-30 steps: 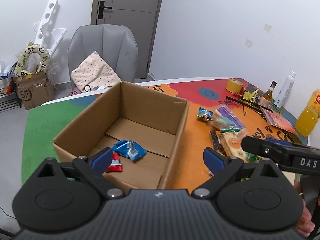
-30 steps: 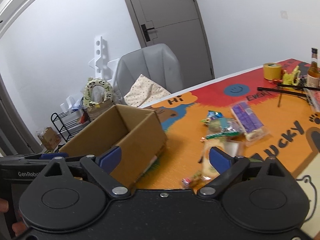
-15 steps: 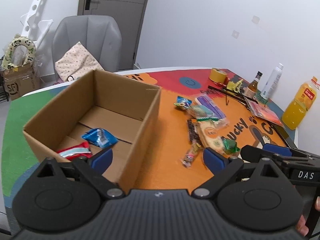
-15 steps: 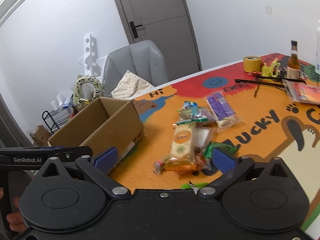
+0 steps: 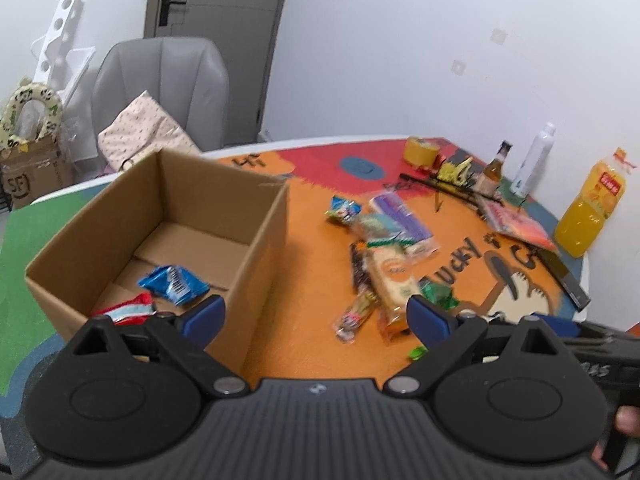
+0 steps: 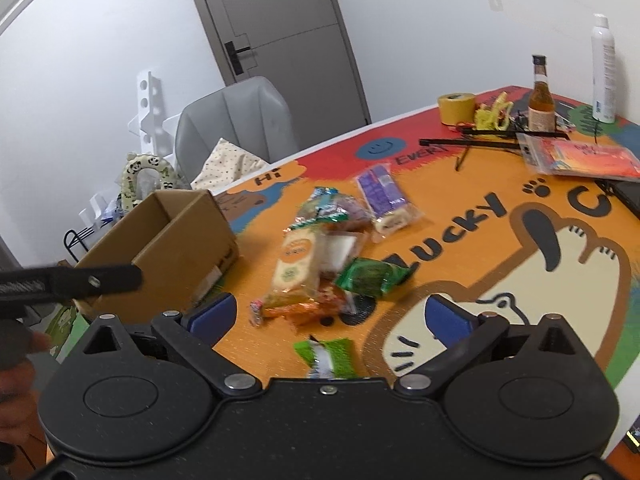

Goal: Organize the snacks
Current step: 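Move both grippers back from the box toward the snack pile, then grasp the rice cracker pack with the left gripper while the right grasps the green packet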

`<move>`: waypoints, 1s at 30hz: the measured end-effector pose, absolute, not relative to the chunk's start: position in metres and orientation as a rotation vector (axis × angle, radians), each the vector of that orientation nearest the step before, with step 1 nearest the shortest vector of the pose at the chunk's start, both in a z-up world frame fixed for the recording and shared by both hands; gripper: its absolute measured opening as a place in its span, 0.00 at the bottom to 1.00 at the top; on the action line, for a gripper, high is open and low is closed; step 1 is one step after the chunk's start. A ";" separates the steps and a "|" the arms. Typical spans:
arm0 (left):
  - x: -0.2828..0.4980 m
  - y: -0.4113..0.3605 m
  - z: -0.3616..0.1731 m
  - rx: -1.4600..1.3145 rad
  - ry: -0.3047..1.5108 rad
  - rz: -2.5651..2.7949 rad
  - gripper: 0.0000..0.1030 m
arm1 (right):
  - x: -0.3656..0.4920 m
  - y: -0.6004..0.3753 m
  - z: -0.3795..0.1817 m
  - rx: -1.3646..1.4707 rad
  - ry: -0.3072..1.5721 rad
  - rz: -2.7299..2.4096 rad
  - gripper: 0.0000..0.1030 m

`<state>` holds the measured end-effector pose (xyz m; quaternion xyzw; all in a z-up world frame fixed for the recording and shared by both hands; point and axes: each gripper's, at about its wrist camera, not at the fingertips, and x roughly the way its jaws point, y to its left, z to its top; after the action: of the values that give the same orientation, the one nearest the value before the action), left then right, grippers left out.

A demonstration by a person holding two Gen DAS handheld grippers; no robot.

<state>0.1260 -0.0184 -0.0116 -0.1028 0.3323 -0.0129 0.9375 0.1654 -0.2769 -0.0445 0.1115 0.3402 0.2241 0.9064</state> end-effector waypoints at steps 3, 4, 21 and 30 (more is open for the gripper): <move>0.129 -0.027 -0.010 -0.205 0.674 -0.052 0.94 | 0.167 -0.279 -0.050 0.232 0.719 0.463 0.93; 0.130 -0.030 -0.011 -0.204 0.677 -0.059 0.94 | 0.168 -0.279 -0.052 0.231 0.725 0.465 0.90; 0.159 -0.058 -0.044 -0.182 0.749 -0.145 0.80 | 0.174 -0.255 -0.098 0.160 0.871 0.534 0.38; 0.176 -0.070 -0.050 -0.174 0.757 -0.160 0.78 | 0.184 -0.271 -0.096 0.184 0.844 0.499 0.33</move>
<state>0.1762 -0.0696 -0.0497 -0.0845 0.3688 -0.0781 0.9223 0.1838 -0.2708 -0.0964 0.0883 0.4049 0.2391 0.8781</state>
